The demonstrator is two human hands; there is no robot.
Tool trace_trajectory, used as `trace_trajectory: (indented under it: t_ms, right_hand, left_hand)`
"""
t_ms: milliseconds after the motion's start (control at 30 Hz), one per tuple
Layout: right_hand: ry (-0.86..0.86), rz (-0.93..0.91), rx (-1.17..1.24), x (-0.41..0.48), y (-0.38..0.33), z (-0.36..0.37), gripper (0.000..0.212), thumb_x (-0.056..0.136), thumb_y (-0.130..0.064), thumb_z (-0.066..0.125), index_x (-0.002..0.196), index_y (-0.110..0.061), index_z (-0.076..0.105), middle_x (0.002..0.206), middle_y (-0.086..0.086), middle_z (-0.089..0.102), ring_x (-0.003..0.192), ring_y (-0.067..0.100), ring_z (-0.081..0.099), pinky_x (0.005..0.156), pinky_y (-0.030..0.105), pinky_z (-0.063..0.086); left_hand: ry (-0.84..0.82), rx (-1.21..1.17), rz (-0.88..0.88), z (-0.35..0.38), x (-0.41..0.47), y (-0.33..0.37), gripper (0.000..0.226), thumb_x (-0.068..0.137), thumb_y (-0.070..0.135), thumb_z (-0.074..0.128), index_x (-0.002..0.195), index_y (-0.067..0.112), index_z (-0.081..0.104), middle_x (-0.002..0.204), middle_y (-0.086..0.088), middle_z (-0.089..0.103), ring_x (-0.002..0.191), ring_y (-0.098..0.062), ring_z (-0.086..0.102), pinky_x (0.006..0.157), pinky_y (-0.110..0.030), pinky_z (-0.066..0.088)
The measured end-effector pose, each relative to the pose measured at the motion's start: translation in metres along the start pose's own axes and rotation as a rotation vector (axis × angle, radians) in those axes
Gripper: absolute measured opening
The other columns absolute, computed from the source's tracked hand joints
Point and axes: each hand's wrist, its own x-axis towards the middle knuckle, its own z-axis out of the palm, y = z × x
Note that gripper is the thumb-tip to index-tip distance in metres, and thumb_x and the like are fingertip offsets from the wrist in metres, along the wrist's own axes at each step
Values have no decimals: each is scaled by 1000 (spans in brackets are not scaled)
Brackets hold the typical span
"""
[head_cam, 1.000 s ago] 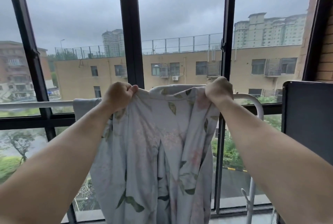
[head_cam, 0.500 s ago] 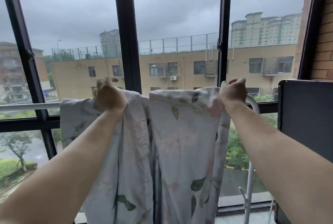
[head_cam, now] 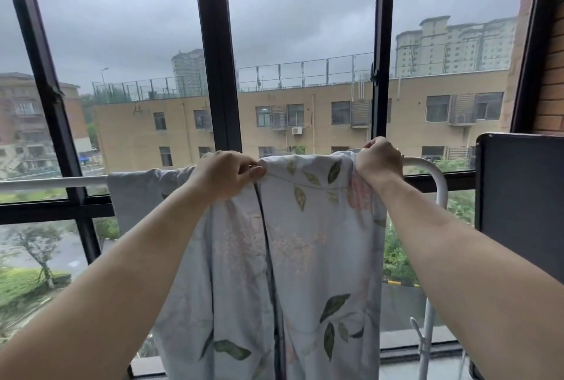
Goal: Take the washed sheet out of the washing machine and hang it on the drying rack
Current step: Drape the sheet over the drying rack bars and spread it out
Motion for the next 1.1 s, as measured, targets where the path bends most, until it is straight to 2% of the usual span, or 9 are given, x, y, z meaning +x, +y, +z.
trace_trajectory:
  t_ms: [100,233,333,467,700,800,867,967,1100]
  right_hand:
    - [-8,-13,-43,-3,0,-4,25,97,-14,49,112,-1,64,111,20,67,89,28,50,76,29,38]
    - [-2,-18,-76,-7,-2,-1,20,96,-16,51,102,-1,63,102,19,68,80,27,51,71,30,43]
    - [4,9,-99,-6,-4,1,16,95,-17,53,92,-4,62,97,18,68,81,31,57,69,31,44]
    - [1,31,-121,-5,-4,1,25,95,-18,53,103,2,65,106,21,68,99,37,64,72,33,44]
    - [-3,49,-123,-3,-4,4,31,93,-16,52,115,4,61,118,25,64,111,42,60,87,42,50]
    - [8,60,-116,-4,-6,7,31,92,-16,55,116,3,61,119,25,64,112,42,60,90,43,50]
    - [24,66,-118,-4,-5,9,31,92,-16,53,116,2,61,118,24,64,111,43,60,90,43,50]
    - [41,65,-126,-3,0,8,32,92,-16,50,118,2,60,119,24,63,112,44,59,91,45,49]
    - [43,58,-137,-2,2,5,34,92,-18,51,119,1,59,120,24,63,112,44,59,91,47,49]
  left_hand:
    - [-27,-121,51,-4,-1,-8,25,94,36,63,105,18,76,93,0,74,83,-19,67,77,-35,54]
    - [110,-186,-13,-5,-5,-12,13,93,11,64,93,4,75,83,-5,72,63,-8,59,62,-6,39]
    - [185,-161,-22,-4,-7,-20,13,90,2,60,86,2,72,86,-9,69,78,-25,63,72,-23,45]
    - [241,-105,-96,-5,-14,-37,16,91,5,55,86,0,69,90,-13,66,82,-30,62,76,-32,49]
    - [396,25,-686,-22,-36,-74,30,90,8,49,105,-14,63,116,-34,55,104,-49,56,95,-48,47]
    - [326,154,-812,-25,-35,-64,34,92,10,47,119,-7,58,124,-28,53,118,-46,50,109,-55,30]
    - [347,199,-649,-20,-32,-47,32,91,9,46,118,5,61,120,-21,61,116,-39,52,112,-55,25]
    - [238,83,-247,-8,-34,-23,31,99,30,40,118,23,64,111,-9,70,103,-32,60,95,-42,39]
    - [150,30,-24,1,-37,-25,31,99,47,44,108,31,69,106,4,72,101,-26,62,90,-40,45]
